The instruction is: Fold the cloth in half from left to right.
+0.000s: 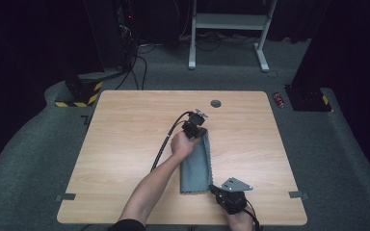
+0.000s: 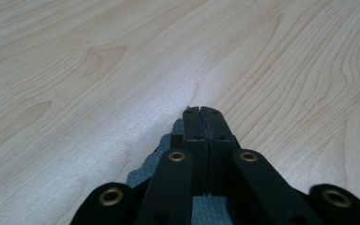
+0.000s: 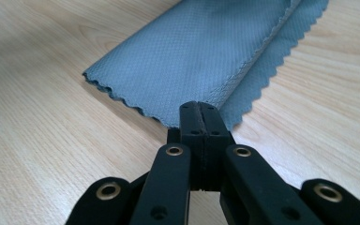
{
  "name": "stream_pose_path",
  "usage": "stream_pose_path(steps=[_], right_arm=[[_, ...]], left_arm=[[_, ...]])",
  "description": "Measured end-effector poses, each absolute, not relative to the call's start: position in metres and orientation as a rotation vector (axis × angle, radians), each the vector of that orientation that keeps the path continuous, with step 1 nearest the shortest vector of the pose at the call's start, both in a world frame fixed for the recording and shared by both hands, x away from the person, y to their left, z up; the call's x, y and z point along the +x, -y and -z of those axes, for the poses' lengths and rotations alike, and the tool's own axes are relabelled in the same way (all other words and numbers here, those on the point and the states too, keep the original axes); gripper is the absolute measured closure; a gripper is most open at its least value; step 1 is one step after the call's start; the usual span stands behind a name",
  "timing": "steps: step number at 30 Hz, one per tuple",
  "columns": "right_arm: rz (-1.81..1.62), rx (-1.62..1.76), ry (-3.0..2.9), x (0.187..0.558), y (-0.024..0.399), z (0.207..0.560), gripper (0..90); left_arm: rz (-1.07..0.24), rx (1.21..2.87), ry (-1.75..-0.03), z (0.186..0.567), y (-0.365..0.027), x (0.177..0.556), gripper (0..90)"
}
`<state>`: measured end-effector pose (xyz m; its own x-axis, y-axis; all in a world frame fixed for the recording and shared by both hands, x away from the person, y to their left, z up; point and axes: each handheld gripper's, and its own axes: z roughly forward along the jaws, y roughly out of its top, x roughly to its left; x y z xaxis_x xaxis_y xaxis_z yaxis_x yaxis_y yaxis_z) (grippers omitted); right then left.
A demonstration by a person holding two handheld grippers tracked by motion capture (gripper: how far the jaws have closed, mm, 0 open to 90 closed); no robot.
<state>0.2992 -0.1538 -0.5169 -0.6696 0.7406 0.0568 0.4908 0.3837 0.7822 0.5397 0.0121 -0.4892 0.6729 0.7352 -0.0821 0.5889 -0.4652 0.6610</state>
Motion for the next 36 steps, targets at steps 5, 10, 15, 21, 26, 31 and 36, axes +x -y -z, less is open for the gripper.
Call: stream_pose_path(steps=[5,10,15,21,26,31,36], right_arm=[[-1.154,1.120,-2.345,0.302,0.158,0.519,89.5],[-1.166,1.170,-2.302,0.305,0.165,0.516,77.4],[-1.188,1.169,-2.258,0.309,0.171,0.508,76.2],[-1.153,1.091,-2.299,0.329,0.160,0.505,72.8],[-1.105,1.045,-2.357,0.347,0.147,0.510,71.3],[-1.052,1.041,-2.385,0.355,0.142,0.516,68.5],[-1.034,1.044,-2.392,0.358,0.144,0.522,66.6]], left_arm=[[-0.281,2.208,-1.030,0.492,-0.009,0.541,85.0],[-0.293,2.154,-1.063,0.483,-0.016,0.539,58.3],[-0.324,2.104,-1.035,0.465,-0.033,0.524,51.0],[-0.320,2.114,-1.001,0.470,-0.065,0.484,47.7],[-0.311,2.114,-1.021,0.487,-0.092,0.445,47.4],[-0.337,2.161,-0.986,0.500,-0.097,0.418,47.2],[-0.391,2.231,-0.966,0.514,-0.094,0.407,46.9]])
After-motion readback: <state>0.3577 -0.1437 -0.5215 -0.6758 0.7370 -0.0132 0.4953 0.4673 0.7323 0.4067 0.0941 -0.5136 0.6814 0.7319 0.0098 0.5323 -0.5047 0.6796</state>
